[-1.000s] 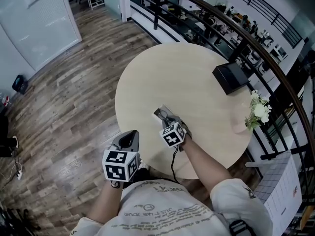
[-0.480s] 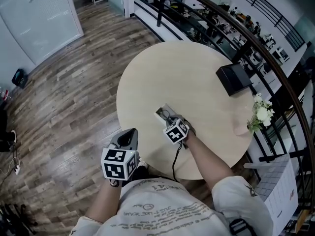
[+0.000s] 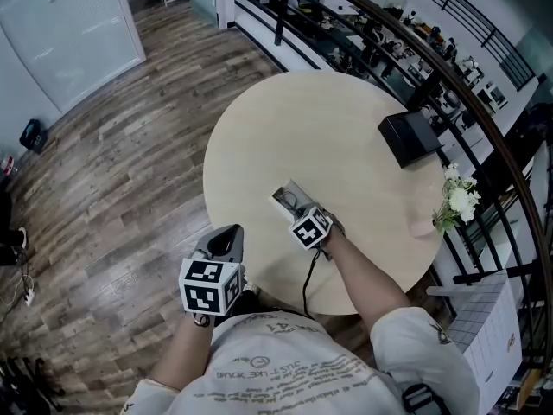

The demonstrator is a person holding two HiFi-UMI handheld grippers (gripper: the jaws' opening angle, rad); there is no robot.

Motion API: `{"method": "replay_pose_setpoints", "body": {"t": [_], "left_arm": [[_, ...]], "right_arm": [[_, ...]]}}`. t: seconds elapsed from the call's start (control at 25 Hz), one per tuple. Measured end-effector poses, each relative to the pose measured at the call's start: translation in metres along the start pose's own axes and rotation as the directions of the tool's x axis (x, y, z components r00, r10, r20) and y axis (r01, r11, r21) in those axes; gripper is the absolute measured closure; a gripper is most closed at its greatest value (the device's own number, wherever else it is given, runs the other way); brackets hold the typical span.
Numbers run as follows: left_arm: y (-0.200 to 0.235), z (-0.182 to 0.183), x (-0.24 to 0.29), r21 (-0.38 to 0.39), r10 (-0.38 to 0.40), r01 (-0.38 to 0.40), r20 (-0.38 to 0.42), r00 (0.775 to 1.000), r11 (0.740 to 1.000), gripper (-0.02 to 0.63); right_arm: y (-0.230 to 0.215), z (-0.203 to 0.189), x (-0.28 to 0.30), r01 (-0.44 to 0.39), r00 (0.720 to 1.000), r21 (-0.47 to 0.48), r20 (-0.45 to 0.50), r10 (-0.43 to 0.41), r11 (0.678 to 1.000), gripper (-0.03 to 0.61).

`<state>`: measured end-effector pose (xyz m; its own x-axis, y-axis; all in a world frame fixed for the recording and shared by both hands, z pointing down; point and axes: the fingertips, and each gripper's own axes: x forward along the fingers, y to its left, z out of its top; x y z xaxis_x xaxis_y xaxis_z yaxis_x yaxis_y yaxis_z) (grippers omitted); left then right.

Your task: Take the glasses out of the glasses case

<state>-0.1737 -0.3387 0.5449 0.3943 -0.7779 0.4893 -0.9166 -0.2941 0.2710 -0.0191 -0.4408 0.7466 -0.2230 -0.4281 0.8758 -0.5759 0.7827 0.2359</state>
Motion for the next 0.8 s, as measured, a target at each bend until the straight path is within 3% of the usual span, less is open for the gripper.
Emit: {"method": "replay_pose_setpoints", "body": {"t": [0.52, 0.8], "left_arm": [[-0.006, 0.012, 0.0, 0.023, -0.014, 0.014, 0.008, 1.0, 1.0, 0.601], [-0.017, 0.013, 0.004, 0.043, -0.038, 0.038, 0.01, 0.999, 0.998, 0.6]], "right_arm": [[-0.011, 0.015, -0.019, 0.01, 0.994, 0.073, 0.104, -0.018, 0.997, 0.545], [-0.017, 0.03, -0.044, 0.023, 0.978, 0.144, 0.202, -0.052, 0.989, 0.546]]}}
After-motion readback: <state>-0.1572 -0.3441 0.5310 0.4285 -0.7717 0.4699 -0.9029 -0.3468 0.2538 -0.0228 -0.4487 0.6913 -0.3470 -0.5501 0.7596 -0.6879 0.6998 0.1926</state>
